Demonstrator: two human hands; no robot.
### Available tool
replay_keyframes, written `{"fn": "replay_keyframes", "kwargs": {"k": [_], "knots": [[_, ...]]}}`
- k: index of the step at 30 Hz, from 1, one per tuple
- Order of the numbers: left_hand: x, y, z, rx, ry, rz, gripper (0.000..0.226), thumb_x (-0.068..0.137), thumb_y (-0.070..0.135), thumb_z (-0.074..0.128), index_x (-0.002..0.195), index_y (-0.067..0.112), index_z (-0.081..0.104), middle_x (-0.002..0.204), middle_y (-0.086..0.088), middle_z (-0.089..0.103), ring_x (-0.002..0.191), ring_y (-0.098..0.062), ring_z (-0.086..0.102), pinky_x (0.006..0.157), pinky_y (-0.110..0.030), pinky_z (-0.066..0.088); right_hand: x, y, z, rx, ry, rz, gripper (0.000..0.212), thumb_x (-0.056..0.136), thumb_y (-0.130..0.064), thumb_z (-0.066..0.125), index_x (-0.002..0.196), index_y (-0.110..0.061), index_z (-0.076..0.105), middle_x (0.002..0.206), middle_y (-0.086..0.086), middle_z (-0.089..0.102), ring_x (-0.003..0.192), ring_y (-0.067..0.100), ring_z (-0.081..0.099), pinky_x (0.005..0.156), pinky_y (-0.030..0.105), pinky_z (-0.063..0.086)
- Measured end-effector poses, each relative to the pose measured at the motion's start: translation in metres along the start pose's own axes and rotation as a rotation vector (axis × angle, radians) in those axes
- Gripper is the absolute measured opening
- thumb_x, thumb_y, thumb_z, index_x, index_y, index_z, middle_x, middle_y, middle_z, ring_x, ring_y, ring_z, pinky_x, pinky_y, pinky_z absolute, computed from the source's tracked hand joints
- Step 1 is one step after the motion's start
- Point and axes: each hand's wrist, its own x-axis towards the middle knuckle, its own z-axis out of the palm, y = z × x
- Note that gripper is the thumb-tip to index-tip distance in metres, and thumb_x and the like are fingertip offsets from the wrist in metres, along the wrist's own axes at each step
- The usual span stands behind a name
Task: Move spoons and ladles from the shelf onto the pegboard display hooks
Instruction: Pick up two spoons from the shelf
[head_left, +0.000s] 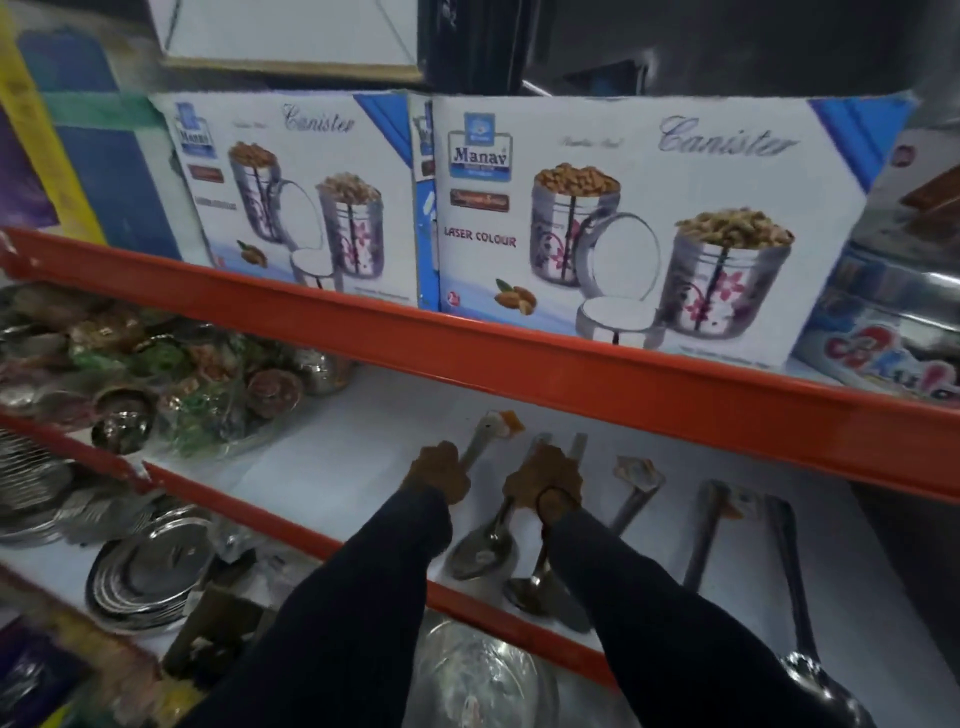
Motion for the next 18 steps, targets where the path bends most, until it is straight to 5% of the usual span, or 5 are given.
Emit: {"fn": "replay_keyframes", "kwargs": {"k": [7,10,13,15,18], "knots": [[0.0,-0.022,-0.036,-0.517,-0.005,-0.165,0.029,0.092,0.012,0.063,0.111,-0.009,0.07,0.117,-0.023,0.072,0.109,-0.033,0.07,0.075,-0.028,0.048,0.027,-0.025,-0.003,0.245,-0.229,0.003,0.05,0.079,-0.024,0.077,0.122,0.002,0.069,0.126,0.021,0.07,0.116,0.037,0.069,0.088,0.039,0.057],[-0.02,-0.046,-0.066,-0.781,0.116,-0.189,0.016,0.09,0.007,0.063,0.088,-0.005,0.073,0.078,-0.02,0.069,0.073,-0.028,0.069,0.062,-0.029,0.044,0.026,-0.052,0.0,0.301,-0.261,-0.092,0.054,0.08,-0.025,0.077,0.125,0.004,0.068,0.133,0.022,0.068,0.124,0.036,0.065,0.091,0.036,0.053],[-0.058,-0.081,-0.1,-0.92,0.25,-0.182,0.029,0.094,-0.001,0.054,0.065,0.005,0.058,0.061,-0.01,0.049,0.047,-0.019,0.047,0.047,-0.023,0.034,0.001,-0.087,0.013,0.352,-0.339,-0.187,0.046,0.078,-0.024,0.078,0.115,0.004,0.073,0.123,0.02,0.073,0.113,0.034,0.07,0.095,0.041,0.058],[-0.085,-0.109,-0.119,-1.028,0.318,-0.21,0.033,0.096,-0.003,0.048,0.065,0.005,0.055,0.061,-0.009,0.048,0.041,-0.016,0.048,0.04,-0.019,0.037,-0.026,-0.113,0.022,0.375,-0.392,-0.242,0.037,0.078,-0.024,0.078,0.107,0.0,0.077,0.109,0.016,0.074,0.095,0.027,0.068,0.083,0.034,0.054],[-0.136,-0.157,-0.144,-1.049,0.452,-0.252,0.028,0.097,0.001,0.048,0.071,0.009,0.056,0.069,-0.008,0.055,0.055,-0.018,0.053,0.046,-0.022,0.045,-0.087,-0.151,0.046,0.396,-0.505,-0.349,0.009,0.081,-0.018,0.077,0.076,-0.013,0.072,0.092,0.011,0.066,0.076,0.021,0.058,0.069,0.028,0.045]]}}
